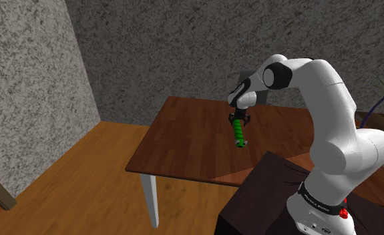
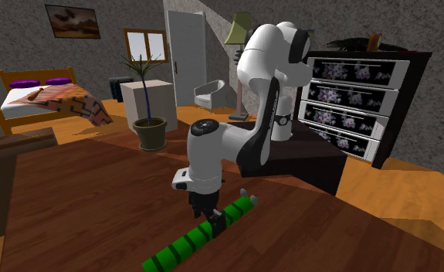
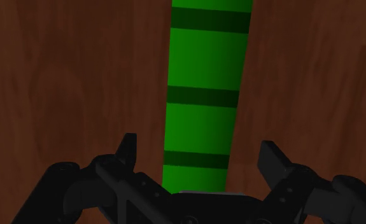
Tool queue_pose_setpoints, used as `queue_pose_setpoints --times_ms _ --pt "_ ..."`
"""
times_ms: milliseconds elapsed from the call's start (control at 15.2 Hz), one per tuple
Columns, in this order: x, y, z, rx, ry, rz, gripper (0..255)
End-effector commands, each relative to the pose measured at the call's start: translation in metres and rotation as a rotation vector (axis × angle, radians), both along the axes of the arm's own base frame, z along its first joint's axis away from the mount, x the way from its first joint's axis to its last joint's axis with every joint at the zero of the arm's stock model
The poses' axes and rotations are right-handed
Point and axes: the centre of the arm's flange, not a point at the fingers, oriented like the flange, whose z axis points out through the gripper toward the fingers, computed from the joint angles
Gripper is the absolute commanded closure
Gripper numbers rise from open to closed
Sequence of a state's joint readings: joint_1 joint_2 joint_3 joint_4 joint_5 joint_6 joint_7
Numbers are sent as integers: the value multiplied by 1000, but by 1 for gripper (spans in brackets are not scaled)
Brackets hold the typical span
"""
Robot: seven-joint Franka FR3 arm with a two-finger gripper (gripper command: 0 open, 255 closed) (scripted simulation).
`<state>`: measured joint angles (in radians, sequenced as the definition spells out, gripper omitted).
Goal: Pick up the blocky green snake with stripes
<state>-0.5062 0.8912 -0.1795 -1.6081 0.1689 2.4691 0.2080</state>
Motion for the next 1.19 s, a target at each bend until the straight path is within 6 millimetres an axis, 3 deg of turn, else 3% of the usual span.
queue_pose_setpoints --times_ms 0,132,198,792,1122 --pt "1 -1 -11 0 0 0 0" --pt "1 -1 -14 0 0 0 0" --pt "0 -1 -14 0 0 0 255" --pt "1 -1 -14 0 0 0 255" --pt "1 -1 13 0 0 0 255"
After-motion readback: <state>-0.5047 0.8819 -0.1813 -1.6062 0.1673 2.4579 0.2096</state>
